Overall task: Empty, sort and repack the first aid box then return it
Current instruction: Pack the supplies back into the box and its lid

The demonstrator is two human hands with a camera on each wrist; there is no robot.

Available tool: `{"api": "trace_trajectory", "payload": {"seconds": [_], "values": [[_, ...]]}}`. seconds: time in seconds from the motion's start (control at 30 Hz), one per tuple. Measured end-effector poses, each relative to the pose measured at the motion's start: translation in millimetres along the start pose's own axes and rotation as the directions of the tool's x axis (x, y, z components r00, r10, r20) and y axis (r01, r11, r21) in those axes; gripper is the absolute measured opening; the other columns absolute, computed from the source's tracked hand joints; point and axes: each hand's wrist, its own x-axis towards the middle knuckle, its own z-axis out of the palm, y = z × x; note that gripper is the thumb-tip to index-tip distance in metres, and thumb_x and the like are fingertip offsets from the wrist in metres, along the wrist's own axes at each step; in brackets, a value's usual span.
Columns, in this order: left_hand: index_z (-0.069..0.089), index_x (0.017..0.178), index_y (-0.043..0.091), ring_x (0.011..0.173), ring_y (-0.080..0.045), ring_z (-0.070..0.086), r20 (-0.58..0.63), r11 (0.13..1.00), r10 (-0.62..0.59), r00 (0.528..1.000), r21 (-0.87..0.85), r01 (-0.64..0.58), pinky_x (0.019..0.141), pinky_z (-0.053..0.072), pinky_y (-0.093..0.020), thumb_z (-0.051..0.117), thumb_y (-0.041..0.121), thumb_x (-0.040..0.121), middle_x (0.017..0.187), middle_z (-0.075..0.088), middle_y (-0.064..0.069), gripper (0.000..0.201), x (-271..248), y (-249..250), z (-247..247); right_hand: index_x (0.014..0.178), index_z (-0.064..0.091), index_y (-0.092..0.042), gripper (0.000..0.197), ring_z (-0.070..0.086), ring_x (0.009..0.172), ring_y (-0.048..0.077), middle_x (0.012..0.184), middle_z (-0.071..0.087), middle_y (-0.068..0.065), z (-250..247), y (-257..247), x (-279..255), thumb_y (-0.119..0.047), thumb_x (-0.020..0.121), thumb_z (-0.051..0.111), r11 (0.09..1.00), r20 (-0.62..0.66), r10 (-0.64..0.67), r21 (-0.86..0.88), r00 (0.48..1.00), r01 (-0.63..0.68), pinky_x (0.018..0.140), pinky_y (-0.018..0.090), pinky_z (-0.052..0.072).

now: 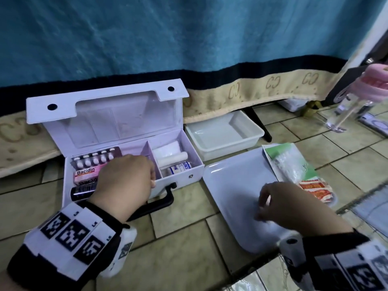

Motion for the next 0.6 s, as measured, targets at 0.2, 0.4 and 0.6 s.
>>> {"api": "trace_trajectory", "payload": {"seconds": [0.2, 0.4, 0.6], "values": [[0.067, 0.084, 0.03, 0.093, -0.018, 0.06, -0.007, 1.0, 0.001, 1.0, -0.008, -0.001, 0.07, 0.042, -0.025, 0.064, 0.032, 0.085, 0.094, 0.067, 0.007, 0.004, -0.3, 0.7, -0.7, 0.084, 0.051, -0.024, 0.023, 0.057, 0.094, 0.02, 0.1, 0.06, 0.002, 16.3, -5.7, -0.5, -0.033, 0.076, 0.07, 0.998, -0.099, -0.02, -0.056, 0.995, 0.015, 0.069, 0.024, 0.036], [0.067, 0.086, 0.027, 0.09, -0.017, 0.061, -0.043, 0.999, 0.016, 0.999, 0.046, -0.014, 0.066, 0.036, -0.024, 0.06, 0.027, 0.088, 0.091, 0.066, 0.006, 0.007, -5.3, 2.2, 0.6, 0.092, 0.053, -0.017, 0.009, 0.055, 0.09, 0.021, 0.095, 0.05, 0.003, 20.7, -10.7, 0.3, -0.02, 0.086, 0.058, 0.999, -0.133, -0.037, -0.005, 0.99, 0.036, 0.063, 0.022, 0.032], [0.066, 0.089, 0.027, 0.093, -0.02, 0.062, -0.012, 0.999, 0.012, 1.0, 0.048, -0.012, 0.067, 0.038, -0.025, 0.059, 0.029, 0.088, 0.096, 0.067, 0.003, 0.007, -1.9, 2.3, 1.1, 0.073, 0.05, -0.018, 0.018, 0.046, 0.059, 0.005, 0.068, 0.052, -0.006, -16.3, -44.1, 3.0, -0.012, 0.071, 0.067, 0.93, -0.402, -0.152, 0.252, 0.903, 0.269, 0.046, 0.016, 0.032]]}}
